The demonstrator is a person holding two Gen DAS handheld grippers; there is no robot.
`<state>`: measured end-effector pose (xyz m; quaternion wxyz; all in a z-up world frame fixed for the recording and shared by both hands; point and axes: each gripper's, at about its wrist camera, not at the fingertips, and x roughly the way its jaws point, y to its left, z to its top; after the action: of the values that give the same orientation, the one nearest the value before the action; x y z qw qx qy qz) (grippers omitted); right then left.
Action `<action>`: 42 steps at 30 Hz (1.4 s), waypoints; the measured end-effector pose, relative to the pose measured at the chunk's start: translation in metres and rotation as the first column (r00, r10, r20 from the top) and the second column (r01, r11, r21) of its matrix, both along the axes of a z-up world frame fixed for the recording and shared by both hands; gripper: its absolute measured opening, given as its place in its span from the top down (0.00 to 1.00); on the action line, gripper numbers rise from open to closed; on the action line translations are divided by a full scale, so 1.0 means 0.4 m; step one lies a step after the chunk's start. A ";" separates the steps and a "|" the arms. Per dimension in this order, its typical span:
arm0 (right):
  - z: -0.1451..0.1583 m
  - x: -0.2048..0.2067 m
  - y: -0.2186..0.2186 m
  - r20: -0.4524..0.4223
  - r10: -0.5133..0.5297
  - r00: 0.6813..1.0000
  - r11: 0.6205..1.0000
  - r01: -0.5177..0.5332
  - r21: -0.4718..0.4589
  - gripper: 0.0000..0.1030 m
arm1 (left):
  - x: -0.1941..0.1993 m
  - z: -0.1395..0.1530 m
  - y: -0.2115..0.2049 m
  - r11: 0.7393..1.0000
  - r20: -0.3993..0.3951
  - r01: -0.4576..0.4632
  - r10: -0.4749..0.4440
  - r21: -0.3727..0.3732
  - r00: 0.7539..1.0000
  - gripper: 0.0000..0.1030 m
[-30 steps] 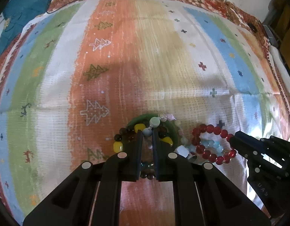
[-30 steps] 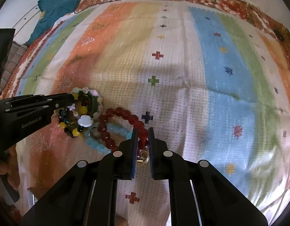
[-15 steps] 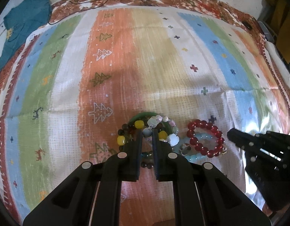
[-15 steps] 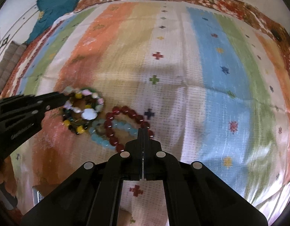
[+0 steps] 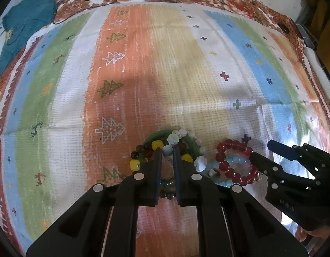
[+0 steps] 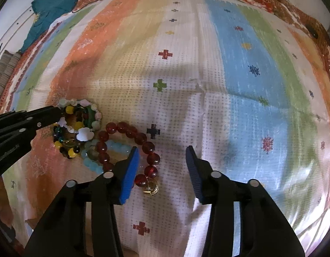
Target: Organize jewelry
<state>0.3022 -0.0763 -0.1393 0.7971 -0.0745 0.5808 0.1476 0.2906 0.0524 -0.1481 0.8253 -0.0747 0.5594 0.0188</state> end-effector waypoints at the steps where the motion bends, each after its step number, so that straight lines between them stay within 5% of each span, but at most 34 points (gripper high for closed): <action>1: -0.003 0.001 -0.001 -0.001 -0.002 1.000 1.000 0.002 -0.001 0.60 | 0.001 -0.001 -0.001 1.000 0.000 0.001 -0.001 -0.001 1.000 0.90; 10: -0.023 -0.001 0.023 0.007 0.049 0.999 0.998 -0.048 -0.043 0.64 | 0.005 -0.016 -0.015 1.000 -0.009 0.021 -0.021 0.009 1.000 0.90; 14: -0.029 -0.005 0.021 0.020 0.040 0.999 0.998 -0.039 -0.044 0.84 | 0.004 -0.011 -0.016 1.000 -0.003 0.025 -0.025 0.008 1.000 0.90; 42: 0.180 -0.121 0.020 0.146 0.051 0.988 0.995 -0.064 0.080 0.86 | -0.097 0.139 -0.035 0.998 0.097 0.056 -0.057 0.021 0.994 0.90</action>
<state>0.2537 -0.0684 -0.0672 0.8347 -0.0680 0.5127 0.1891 0.2518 0.0385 -0.0927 0.8524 -0.0521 0.5203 -0.0031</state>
